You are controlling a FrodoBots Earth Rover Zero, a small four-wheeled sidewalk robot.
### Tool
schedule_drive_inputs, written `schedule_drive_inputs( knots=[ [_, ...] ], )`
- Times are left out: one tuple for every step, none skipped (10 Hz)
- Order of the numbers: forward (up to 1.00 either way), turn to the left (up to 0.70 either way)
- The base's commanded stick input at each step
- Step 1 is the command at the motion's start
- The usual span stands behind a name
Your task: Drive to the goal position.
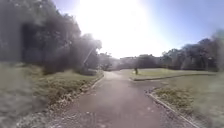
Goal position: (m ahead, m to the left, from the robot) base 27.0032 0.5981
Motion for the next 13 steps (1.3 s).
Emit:
schedule_drive_inputs(
  knots=[
    [0.50,0.00],
    [0.50,0.00],
    [0.50,0.00],
    [0.50,0.00],
    [0.50,0.00],
    [0.50,0.00],
    [0.50,0.00],
    [0.50,0.00],
    [0.50,0.00],
    [0.50,0.00],
    [0.50,0.00],
    [0.50,0.00],
    [0.50,0.00]
  ],
)
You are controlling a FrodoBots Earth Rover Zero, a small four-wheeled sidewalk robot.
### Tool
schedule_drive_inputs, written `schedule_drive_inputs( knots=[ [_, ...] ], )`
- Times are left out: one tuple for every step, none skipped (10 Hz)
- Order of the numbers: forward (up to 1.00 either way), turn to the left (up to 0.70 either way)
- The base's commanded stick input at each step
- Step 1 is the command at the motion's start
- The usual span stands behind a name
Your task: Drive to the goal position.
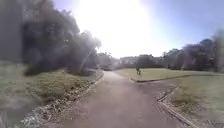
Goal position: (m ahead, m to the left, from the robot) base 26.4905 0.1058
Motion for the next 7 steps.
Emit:
schedule_drive_inputs(
  knots=[
    [0.50,0.00],
    [0.50,0.00],
    [0.50,0.00],
    [0.50,0.00],
    [0.50,0.00],
    [0.50,0.00],
    [0.50,0.00]
  ],
)
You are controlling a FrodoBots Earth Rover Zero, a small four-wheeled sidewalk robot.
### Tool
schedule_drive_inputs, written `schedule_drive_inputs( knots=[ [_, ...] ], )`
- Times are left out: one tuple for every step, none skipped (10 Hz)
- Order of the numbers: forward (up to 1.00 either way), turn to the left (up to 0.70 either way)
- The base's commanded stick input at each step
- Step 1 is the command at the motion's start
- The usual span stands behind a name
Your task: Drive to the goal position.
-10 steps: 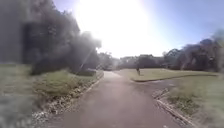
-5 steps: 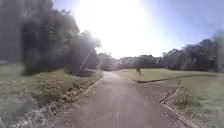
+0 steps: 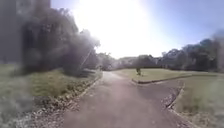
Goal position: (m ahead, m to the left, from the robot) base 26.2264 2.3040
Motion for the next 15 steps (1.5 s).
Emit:
schedule_drive_inputs(
  knots=[
    [0.50,0.00],
    [0.50,0.00],
    [0.50,0.00],
    [0.50,0.00],
    [0.50,0.00],
    [0.50,0.00],
    [0.50,0.00],
    [0.50,0.00],
    [0.50,0.00],
    [0.50,0.00],
    [0.50,0.00],
    [0.50,0.00],
    [0.50,0.00],
    [0.50,0.00],
    [0.50,0.00]
  ],
)
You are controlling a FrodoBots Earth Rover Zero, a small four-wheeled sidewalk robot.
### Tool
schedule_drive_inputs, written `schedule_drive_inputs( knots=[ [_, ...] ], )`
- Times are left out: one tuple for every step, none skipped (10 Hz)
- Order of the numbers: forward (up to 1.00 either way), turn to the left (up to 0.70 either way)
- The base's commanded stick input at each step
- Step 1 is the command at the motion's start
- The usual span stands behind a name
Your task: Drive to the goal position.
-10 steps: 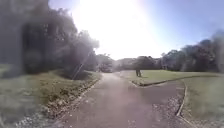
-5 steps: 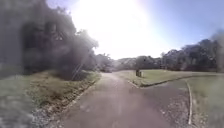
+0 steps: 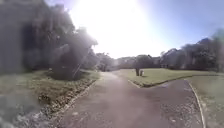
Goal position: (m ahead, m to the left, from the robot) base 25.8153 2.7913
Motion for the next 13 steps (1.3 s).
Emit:
schedule_drive_inputs(
  knots=[
    [0.50,0.00],
    [0.50,0.00],
    [0.50,0.00],
    [0.50,0.00],
    [0.50,0.00],
    [0.50,0.00],
    [0.50,0.00],
    [0.50,0.00],
    [0.50,0.00],
    [0.50,0.00],
    [0.50,0.00],
    [0.50,0.00],
    [0.50,0.00]
  ],
)
